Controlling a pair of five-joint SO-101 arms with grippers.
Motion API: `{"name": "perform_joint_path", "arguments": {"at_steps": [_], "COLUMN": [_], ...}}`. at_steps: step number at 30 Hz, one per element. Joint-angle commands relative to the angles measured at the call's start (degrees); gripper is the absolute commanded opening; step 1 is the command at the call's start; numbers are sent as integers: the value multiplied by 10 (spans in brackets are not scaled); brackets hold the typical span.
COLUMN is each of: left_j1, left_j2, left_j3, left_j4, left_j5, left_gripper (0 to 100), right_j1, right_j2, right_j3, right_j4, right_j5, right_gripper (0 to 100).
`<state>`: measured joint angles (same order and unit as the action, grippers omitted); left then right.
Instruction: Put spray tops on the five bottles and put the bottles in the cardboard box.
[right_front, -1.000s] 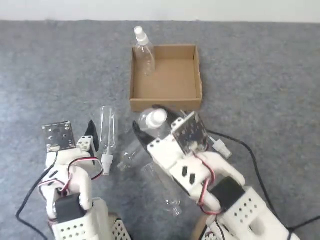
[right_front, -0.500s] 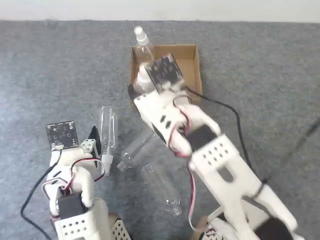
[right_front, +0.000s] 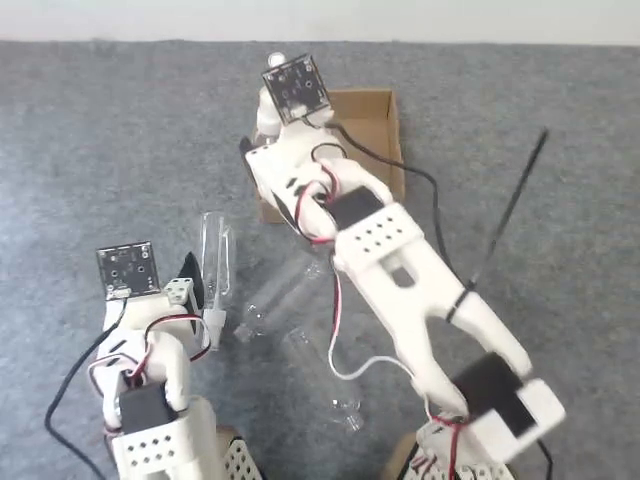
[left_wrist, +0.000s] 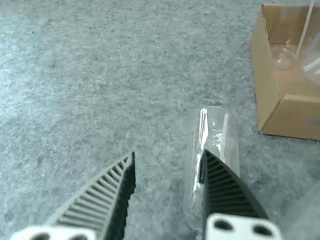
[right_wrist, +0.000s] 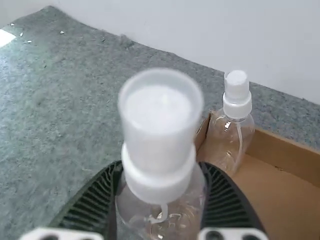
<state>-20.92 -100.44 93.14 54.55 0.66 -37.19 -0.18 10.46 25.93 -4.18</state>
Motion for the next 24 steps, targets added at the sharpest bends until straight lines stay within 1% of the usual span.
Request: {"name": "perform_joint_path", "arguments": {"at_steps": [1, 7, 24], "left_j1": [1, 2, 2], "left_j2": [-9, -9, -9], "left_j3": [-2, -2, 2], "left_j4": [-17, -17, -18], "left_j5": [-3, -3, -4], "left_gripper": [204, 204, 204], "right_j1": [32, 51, 55], "right_j2": [29, 102, 291], "right_j3": [-88, -142, -291], "right_j4": [-4, -5, -5], "right_j5": [-8, -9, -8], "right_gripper": [80, 80, 84]}}
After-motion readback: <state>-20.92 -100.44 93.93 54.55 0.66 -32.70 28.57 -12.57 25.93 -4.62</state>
